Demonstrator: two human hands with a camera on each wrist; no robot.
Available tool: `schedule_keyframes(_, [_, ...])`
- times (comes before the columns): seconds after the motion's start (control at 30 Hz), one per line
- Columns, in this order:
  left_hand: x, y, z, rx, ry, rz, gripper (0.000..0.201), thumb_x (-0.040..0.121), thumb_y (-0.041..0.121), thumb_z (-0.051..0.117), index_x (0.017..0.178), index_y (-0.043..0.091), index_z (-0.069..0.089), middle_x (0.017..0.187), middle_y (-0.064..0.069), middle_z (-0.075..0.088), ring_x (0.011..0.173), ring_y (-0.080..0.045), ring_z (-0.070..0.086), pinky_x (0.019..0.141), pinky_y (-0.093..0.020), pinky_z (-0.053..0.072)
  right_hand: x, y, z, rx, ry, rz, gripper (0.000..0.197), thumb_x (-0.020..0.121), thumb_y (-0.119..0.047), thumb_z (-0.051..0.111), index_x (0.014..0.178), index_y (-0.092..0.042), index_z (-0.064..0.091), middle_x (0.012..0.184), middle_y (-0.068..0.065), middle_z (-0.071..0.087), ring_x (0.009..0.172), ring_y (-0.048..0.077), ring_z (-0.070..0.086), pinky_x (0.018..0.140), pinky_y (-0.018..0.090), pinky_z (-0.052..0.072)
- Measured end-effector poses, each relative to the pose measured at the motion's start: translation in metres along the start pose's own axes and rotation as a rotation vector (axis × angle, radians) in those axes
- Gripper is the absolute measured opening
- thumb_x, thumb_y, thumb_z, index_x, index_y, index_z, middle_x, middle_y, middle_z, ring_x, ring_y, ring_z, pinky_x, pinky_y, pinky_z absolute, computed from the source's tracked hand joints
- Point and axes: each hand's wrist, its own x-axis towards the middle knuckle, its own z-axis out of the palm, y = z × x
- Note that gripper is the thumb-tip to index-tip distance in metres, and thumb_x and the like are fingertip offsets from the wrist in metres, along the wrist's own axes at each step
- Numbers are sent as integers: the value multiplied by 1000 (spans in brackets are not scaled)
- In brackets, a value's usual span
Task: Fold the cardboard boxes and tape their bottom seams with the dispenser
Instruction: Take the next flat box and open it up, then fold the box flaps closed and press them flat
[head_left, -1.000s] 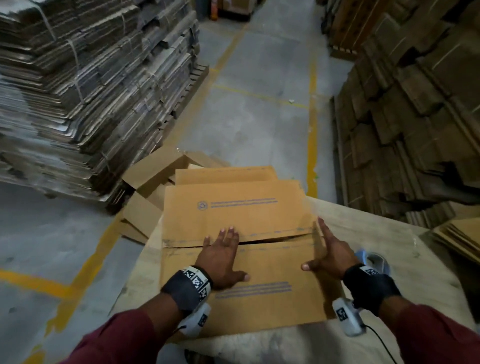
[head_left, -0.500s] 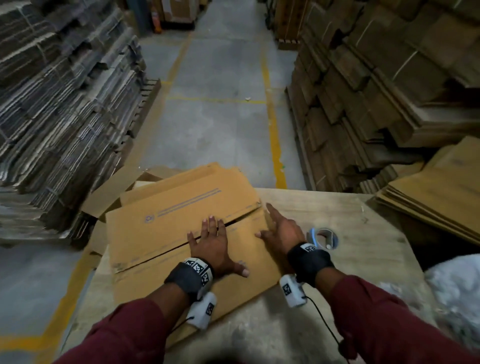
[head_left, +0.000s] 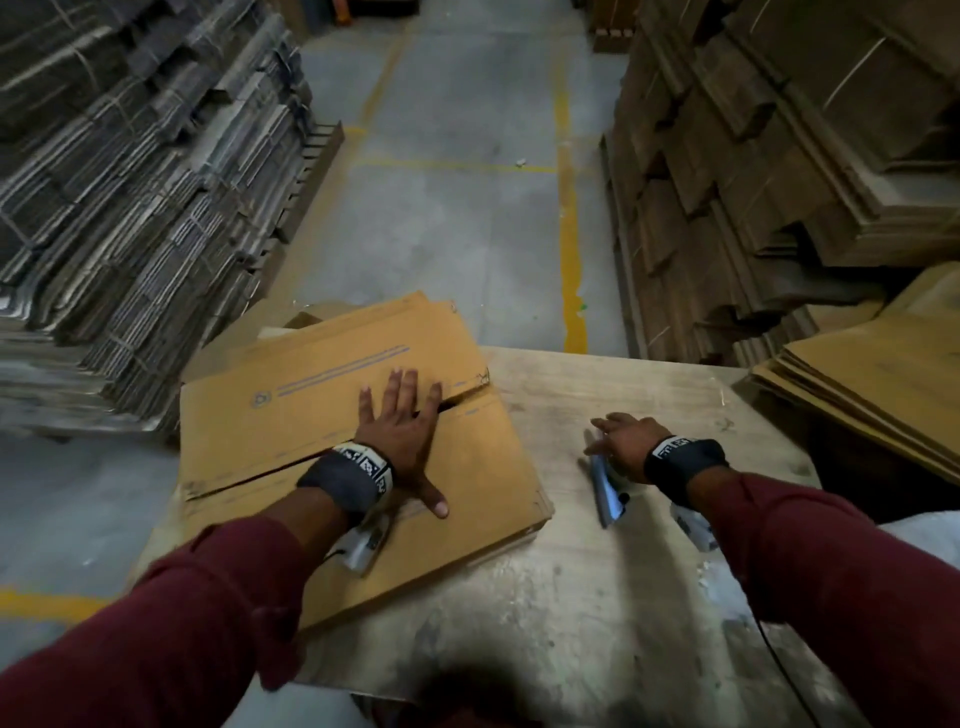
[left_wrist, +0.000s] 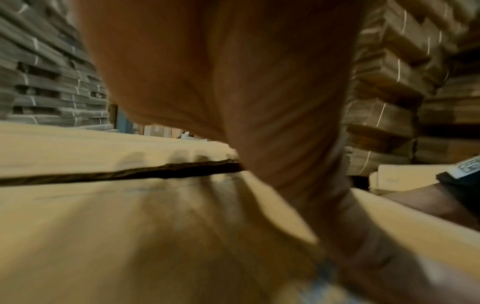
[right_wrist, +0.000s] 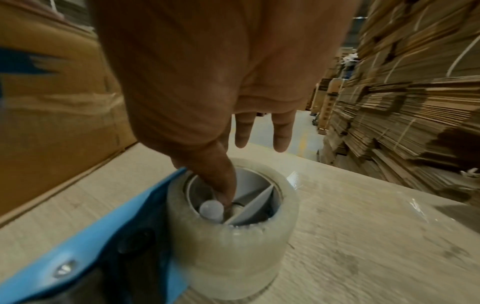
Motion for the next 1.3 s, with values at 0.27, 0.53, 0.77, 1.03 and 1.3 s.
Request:
schedule_keyframes(0.27, [29, 7, -2, 54, -36, 156, 179, 27, 95, 75, 161, 23, -19, 168, -5, -31, 155, -32, -27, 118, -75, -7, 2, 22, 1, 132, 90, 55, 31, 90, -29, 63, 121, -30, 59, 121, 7, 66, 109, 32, 63, 79, 32, 45])
schedule_keyframes(0.53, [27, 44, 17, -20, 3, 288, 166, 43, 100, 66, 163, 19, -17, 171, 0, -22, 156, -25, -22, 119, -72, -5, -44, 43, -67, 558, 557, 146, 28, 90, -38, 73, 98, -26, 49, 86, 13, 71, 85, 41, 64, 61, 38, 40])
schedule_keyframes(0.77, [24, 42, -6, -286, 224, 294, 117, 72, 86, 67, 160, 18, 31, 170, -12, 21, 156, -27, 23, 125, -43, 25, -37, 10, -115, 584, 536, 44, 29, 88, -44, 72, 95, -34, 45, 86, 2, 69, 84, 33, 65, 69, 41, 51])
schedule_keyframes(1.03, [28, -64, -79, -464, 58, -129, 133, 62, 104, 42, 159, 14, 33, 168, -8, 29, 153, -26, 30, 122, -50, 25, -19, -50, -169, 475, 487, 12, 28, 92, -46, 68, 101, -29, 49, 78, -6, 62, 77, 26, 62, 60, 34, 40])
schedule_keyframes(1.3, [4, -46, -63, -803, 8, -110, 102, 88, 87, 3, 150, 22, 52, 158, -13, 46, 142, -32, 46, 113, -42, 30, -16, -89, -184, 293, 477, -72, 27, 93, -42, 65, 105, -33, 42, 99, -3, 68, 85, 28, 65, 61, 34, 40])
